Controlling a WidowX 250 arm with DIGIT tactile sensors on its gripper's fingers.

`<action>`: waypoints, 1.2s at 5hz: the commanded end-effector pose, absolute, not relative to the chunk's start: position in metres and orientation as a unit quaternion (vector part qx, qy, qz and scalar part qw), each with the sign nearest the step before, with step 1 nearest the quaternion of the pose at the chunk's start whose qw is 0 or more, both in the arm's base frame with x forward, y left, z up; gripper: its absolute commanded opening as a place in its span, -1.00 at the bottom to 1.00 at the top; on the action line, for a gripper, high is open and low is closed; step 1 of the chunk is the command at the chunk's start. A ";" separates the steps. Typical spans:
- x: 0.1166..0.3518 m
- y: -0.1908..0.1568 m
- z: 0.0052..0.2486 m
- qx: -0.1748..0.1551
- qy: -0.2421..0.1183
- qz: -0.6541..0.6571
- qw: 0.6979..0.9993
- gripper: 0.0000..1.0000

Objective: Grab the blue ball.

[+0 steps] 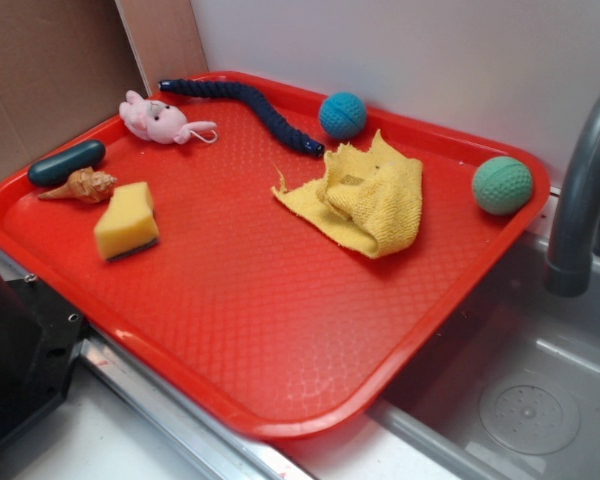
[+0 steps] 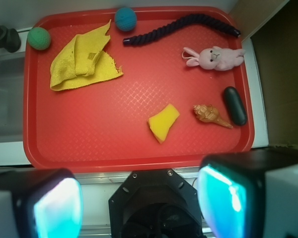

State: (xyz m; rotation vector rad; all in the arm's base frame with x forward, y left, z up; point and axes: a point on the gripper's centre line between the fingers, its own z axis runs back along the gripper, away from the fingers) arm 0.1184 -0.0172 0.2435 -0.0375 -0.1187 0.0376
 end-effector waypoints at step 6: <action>0.333 -0.022 0.088 0.033 -0.088 -0.006 0.996 1.00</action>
